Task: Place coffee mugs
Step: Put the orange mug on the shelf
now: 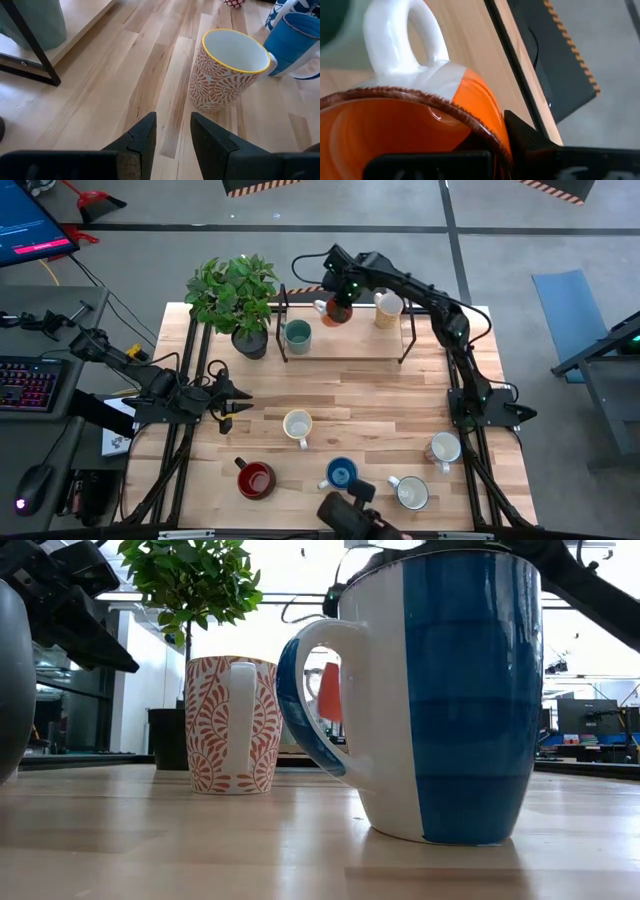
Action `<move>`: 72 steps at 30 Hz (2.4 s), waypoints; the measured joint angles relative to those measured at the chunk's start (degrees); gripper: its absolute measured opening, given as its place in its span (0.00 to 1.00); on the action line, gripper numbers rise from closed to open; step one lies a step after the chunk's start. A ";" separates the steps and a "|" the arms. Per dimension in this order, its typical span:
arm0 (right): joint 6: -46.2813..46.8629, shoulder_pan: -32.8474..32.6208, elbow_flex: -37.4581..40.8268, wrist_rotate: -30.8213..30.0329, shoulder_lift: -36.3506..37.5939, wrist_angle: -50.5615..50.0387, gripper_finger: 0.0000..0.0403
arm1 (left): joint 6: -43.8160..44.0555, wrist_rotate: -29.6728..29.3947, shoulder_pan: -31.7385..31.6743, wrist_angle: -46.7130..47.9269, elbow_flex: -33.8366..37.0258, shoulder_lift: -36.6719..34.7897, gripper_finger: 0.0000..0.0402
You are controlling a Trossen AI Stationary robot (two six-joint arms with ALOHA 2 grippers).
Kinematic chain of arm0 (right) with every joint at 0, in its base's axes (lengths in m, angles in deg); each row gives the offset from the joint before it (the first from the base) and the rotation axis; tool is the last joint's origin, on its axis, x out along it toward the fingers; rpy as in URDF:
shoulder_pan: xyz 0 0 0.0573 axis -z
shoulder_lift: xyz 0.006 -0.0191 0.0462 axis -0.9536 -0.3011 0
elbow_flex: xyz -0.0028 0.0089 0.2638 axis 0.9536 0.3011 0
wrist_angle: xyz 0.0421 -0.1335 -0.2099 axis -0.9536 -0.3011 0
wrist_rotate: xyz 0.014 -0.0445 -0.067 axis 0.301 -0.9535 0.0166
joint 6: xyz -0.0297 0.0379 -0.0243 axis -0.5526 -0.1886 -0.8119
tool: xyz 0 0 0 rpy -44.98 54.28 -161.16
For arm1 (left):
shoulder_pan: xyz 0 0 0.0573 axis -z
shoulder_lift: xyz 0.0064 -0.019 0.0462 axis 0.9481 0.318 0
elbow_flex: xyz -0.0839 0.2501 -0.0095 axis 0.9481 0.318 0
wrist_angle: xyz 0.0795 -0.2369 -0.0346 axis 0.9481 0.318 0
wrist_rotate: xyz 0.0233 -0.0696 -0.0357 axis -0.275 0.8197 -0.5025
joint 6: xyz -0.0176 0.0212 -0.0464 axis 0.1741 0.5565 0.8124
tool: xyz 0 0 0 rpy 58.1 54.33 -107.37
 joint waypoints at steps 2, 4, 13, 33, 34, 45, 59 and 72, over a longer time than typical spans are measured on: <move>0.10 0.05 0.69 -0.35 -0.45 -0.08 0.00 | 0.00 -0.02 0.00 -0.02 0.00 0.02 0.27; 0.10 0.12 0.74 -0.42 -0.64 -0.13 0.00 | 0.00 -0.04 0.00 -0.06 0.00 0.02 0.27; 3.14 -0.38 0.69 0.04 -0.97 -2.92 0.00 | 0.02 -0.20 -0.02 -0.04 0.00 0.02 0.27; 5.84 -4.16 0.69 -4.79 -1.37 0.26 0.00 | 0.02 -0.42 0.00 -0.02 0.00 0.01 0.27; 6.39 -4.12 0.69 -5.06 -1.51 0.38 0.00 | 0.02 -0.42 0.00 -0.02 0.00 0.02 0.27; 7.63 -3.47 0.72 -5.94 -3.34 1.10 0.00 | 0.04 -0.42 0.00 -0.04 0.00 0.02 0.27; 4.90 -3.22 0.72 -4.18 -4.07 -1.24 0.00 | 0.02 -0.42 0.00 -0.04 0.00 0.02 0.27; 3.84 -2.98 0.50 -3.85 -5.27 0.70 0.03 | 0.04 -0.42 0.00 -0.10 0.00 0.00 0.27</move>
